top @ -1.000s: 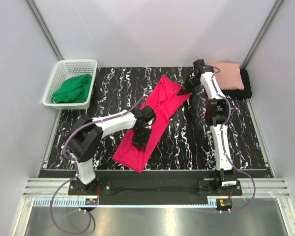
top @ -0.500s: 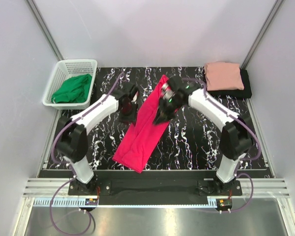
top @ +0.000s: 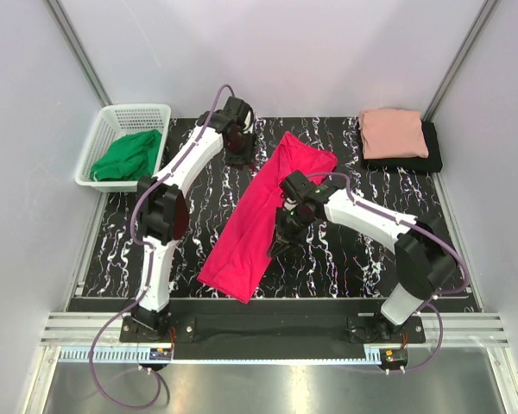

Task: Fold and stack the t-shirts
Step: Fold the tshirt

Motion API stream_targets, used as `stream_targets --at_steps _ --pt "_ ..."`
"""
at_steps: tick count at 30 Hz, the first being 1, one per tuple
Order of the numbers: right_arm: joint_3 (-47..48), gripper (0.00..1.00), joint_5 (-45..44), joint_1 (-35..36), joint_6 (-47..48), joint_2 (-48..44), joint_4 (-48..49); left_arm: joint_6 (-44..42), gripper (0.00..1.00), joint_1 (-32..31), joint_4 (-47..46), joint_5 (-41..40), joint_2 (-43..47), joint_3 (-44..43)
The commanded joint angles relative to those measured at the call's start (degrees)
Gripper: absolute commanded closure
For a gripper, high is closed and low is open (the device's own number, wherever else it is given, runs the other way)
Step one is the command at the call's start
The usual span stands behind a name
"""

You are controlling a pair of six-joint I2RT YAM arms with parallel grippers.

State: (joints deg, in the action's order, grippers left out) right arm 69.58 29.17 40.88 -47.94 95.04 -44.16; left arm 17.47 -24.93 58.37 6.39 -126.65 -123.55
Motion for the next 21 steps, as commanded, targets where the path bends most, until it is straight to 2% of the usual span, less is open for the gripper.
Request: stream_targets --at_steps 1,8,13,16,21 --pt "-1.11 0.79 -1.65 3.58 -3.46 -1.71 3.81 0.62 0.52 0.32 0.09 6.77 -3.85 -4.85" --pt "0.12 0.80 -2.71 8.86 -5.66 0.23 5.14 8.10 0.52 0.40 -5.45 15.13 -10.80 -13.37" --pt "-4.88 0.80 -3.77 9.21 -7.69 -1.71 7.50 13.28 0.51 1.46 -9.06 22.33 -16.42 -18.64" --pt "-6.73 0.80 -4.03 10.70 -8.74 -1.36 9.70 14.87 0.54 1.64 -10.73 24.28 -18.36 -21.81" --pt "-6.74 0.80 -3.68 14.56 -11.38 1.37 13.13 18.89 0.59 3.04 -17.40 25.33 -21.08 -22.26"
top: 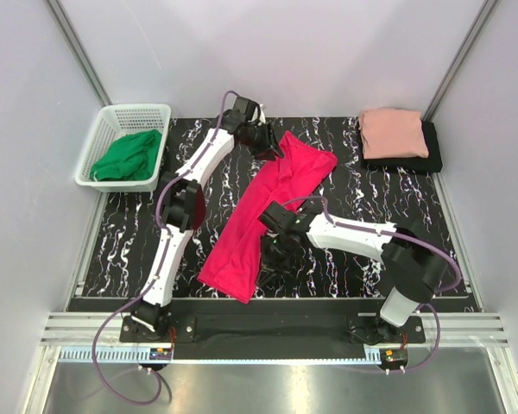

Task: Fold and stack the t-shirts
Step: Fold the tshirt

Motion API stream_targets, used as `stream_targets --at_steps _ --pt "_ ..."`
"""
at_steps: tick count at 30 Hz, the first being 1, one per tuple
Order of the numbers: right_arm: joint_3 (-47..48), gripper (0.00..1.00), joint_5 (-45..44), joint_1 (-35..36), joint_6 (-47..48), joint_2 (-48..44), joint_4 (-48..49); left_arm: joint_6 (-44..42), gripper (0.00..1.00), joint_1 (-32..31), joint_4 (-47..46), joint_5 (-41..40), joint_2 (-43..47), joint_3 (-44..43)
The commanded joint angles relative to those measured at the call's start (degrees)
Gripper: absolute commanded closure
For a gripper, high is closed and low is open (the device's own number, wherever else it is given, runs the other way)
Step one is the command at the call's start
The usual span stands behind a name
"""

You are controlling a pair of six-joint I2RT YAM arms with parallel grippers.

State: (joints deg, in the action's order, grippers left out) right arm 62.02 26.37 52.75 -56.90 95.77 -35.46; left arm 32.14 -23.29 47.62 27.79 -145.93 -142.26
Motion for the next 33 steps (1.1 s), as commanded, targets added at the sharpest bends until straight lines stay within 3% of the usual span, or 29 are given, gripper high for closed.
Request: stream_targets --at_steps 1,9,33 --pt "1.61 0.80 -0.97 2.97 -2.51 1.52 4.70 5.20 0.60 1.75 -7.79 5.85 -2.77 -3.99" --pt "3.37 0.80 1.31 3.85 -2.07 5.65 7.16 5.22 0.61 2.55 -12.02 7.45 -6.56 -3.83" --pt "8.21 0.78 0.79 3.94 -1.28 11.20 6.02 -2.17 0.67 1.40 -4.55 -1.51 -7.44 2.69"
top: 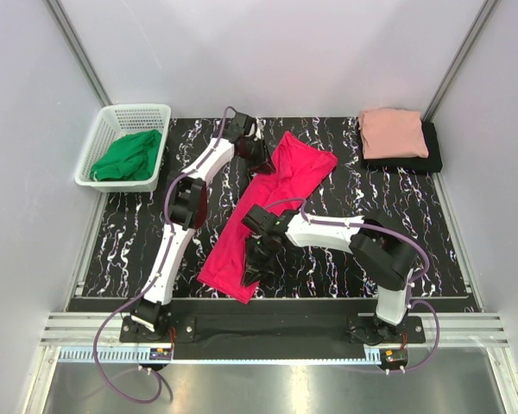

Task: Fold and stack the t-shirts
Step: Fold the tshirt

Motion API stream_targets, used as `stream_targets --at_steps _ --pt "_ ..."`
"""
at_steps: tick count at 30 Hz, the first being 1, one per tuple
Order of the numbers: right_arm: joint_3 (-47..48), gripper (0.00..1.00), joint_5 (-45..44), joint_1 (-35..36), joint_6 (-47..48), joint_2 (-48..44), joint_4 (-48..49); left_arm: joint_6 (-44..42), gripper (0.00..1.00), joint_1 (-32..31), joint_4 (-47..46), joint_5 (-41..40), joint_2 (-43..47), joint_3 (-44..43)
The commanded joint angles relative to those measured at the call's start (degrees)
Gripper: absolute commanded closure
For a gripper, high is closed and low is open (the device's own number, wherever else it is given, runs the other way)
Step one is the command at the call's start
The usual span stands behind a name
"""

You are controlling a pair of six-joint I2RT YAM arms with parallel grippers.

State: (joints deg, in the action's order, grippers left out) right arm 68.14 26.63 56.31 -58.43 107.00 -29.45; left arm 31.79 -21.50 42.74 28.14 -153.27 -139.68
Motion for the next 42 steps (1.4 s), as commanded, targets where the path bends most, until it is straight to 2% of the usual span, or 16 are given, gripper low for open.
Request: stream_targets --at_steps 1,7,8,9,10,11,15,17,27,34,38,42 --pt "2.09 0.78 0.61 0.38 0.34 -0.04 -0.17 -1.73 0.67 -0.48 0.33 -2.04 -0.27 -0.24" --pt "2.00 0.79 0.61 0.46 0.60 0.49 -0.87 -1.56 0.68 -0.74 0.41 -2.57 -1.15 -0.69" --pt "2.17 0.82 0.61 0.46 0.52 0.66 -1.39 -1.56 0.69 -0.74 0.41 -2.83 -1.15 -0.42" --pt "2.26 0.90 0.61 0.38 0.60 1.36 -1.75 -1.73 0.71 -0.74 0.67 -3.18 -1.15 -0.25" --pt "2.44 0.97 0.87 0.46 0.86 1.80 -2.18 -1.65 0.74 -0.91 0.94 -3.53 -1.15 0.02" --pt "2.79 1.00 1.05 0.55 1.04 2.24 -2.88 -1.73 0.83 -0.83 1.11 -3.88 -1.15 0.45" --pt "3.49 1.00 1.05 0.46 1.39 4.09 -4.73 -2.26 0.97 -0.83 2.52 -5.90 -0.89 1.69" --pt "3.93 1.00 0.44 0.38 1.57 4.27 -5.96 -2.70 1.00 -0.83 2.87 -6.52 -0.28 2.48" --pt "8.23 1.00 -4.57 0.46 4.55 5.59 -10.27 -2.35 1.00 -0.83 3.40 -5.64 1.31 3.27" --pt "11.05 1.00 -15.45 0.46 9.47 2.42 -11.24 -2.35 1.00 -0.83 3.31 -3.80 3.59 5.11" --pt "11.23 1.00 -17.14 0.46 12.64 5.05 -11.33 -2.26 1.00 -0.83 3.75 -2.40 4.21 4.59" --pt "12.01 1.00 -20.56 0.46 15.01 3.93 -10.89 -2.43 1.00 -0.65 4.02 -1.43 4.74 4.68"
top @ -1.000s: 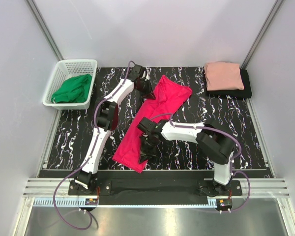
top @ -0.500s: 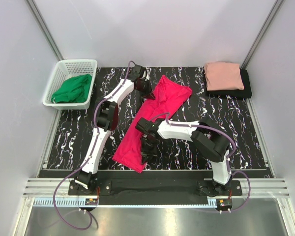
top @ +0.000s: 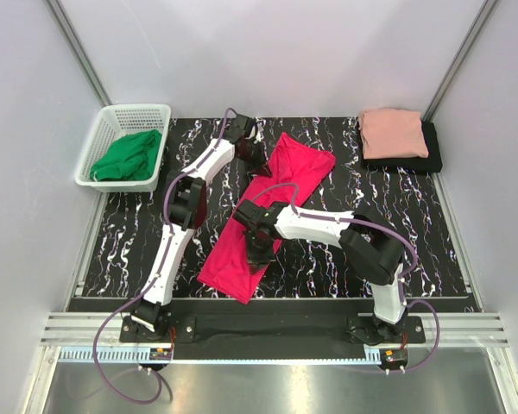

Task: Fold and stack the t-shirts
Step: Fold the tshirt

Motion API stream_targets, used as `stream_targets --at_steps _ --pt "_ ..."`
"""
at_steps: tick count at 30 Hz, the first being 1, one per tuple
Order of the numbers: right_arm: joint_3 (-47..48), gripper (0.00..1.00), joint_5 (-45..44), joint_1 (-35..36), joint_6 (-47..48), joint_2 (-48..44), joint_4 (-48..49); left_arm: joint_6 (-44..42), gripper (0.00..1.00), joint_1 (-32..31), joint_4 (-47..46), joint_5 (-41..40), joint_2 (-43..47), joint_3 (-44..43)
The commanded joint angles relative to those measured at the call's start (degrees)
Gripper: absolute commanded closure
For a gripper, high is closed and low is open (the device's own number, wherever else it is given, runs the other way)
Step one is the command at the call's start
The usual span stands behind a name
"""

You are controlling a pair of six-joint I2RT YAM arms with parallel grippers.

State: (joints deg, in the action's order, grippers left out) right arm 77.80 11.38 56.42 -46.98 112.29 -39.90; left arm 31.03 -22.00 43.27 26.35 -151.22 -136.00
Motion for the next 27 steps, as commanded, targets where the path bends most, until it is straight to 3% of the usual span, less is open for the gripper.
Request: stream_targets --at_steps 1,5,7,10,12,27 --pt "2.62 0.95 -7.31 0.35 4.00 -1.81 -0.53 -1.93 1.00 -0.06 3.67 0.37 3.03 1.27" --pt "5.17 0.86 -9.35 0.35 7.25 -1.90 -0.27 -1.94 0.99 0.38 3.58 0.63 3.21 1.36" --pt "5.87 0.85 -9.97 0.44 8.83 -1.99 0.17 -2.02 0.82 0.64 3.58 0.81 3.30 1.36" --pt "6.31 0.82 -9.97 0.44 9.89 -2.69 1.58 -2.28 0.75 0.90 3.49 0.63 3.56 1.27" --pt "6.66 0.78 -9.36 0.44 9.89 -2.08 2.11 -2.37 0.75 0.99 2.97 0.81 3.47 1.36" --pt "5.26 0.84 -4.35 0.44 9.10 4.34 2.81 0.26 0.79 0.20 0.59 2.22 -0.22 -0.22"
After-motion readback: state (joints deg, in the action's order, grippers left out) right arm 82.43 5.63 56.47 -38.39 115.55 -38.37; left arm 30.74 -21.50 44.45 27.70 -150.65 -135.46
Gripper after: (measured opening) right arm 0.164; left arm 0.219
